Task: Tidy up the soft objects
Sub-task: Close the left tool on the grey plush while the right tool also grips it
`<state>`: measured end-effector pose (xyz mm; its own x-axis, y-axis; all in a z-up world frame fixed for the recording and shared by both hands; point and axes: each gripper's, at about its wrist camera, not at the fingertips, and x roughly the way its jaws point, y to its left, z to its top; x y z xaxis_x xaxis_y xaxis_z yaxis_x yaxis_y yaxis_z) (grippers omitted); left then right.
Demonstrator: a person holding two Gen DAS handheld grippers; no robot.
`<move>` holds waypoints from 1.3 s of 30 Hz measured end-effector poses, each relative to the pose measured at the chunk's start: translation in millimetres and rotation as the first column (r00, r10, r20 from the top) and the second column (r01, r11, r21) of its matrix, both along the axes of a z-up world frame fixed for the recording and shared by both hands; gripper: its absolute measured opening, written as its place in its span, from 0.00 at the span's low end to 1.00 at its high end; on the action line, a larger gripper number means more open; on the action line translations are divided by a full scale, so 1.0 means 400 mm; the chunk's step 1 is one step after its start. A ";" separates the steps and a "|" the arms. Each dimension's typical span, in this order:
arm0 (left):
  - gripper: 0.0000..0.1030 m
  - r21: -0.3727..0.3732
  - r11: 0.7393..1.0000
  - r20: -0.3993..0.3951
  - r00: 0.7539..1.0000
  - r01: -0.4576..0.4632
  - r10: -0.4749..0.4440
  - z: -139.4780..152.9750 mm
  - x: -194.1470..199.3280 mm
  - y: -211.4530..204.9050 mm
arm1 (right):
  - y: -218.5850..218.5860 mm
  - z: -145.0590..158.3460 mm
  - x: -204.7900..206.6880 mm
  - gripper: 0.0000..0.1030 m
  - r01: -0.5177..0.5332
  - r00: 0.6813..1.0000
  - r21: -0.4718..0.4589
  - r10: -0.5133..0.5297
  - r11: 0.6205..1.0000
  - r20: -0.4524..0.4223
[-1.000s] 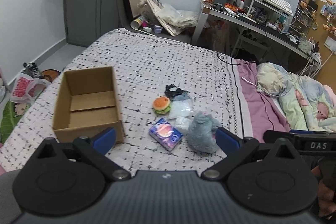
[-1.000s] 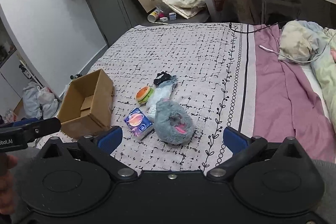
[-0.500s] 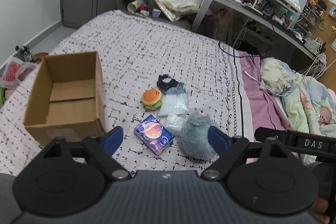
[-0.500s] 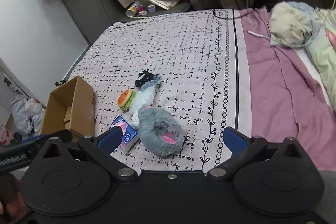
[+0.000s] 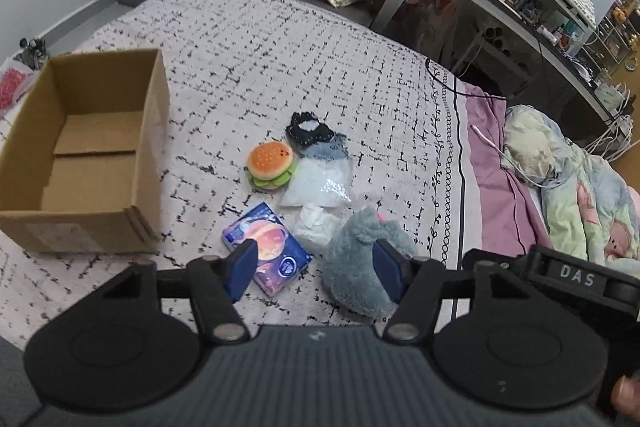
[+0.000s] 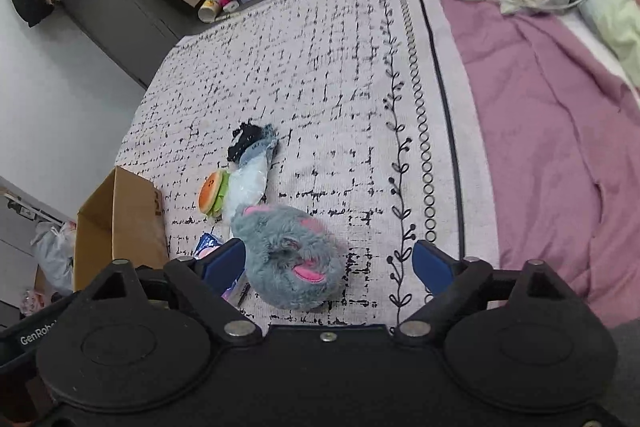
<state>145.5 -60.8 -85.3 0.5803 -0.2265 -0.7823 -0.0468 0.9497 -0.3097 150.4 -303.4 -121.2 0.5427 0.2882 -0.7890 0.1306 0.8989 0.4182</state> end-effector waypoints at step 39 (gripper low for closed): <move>0.26 -0.135 0.991 -0.128 0.992 -0.006 -0.012 -0.206 0.133 -0.085 | 0.017 -0.185 0.142 0.44 0.043 0.983 0.241 0.003 0.970 -0.185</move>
<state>198.8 -94.8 -167.5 0.4766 -0.3363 -0.8123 -0.0914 0.8999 -0.4263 207.0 -296.6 -195.2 0.4036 0.4741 -0.7825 0.2420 0.7695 0.5910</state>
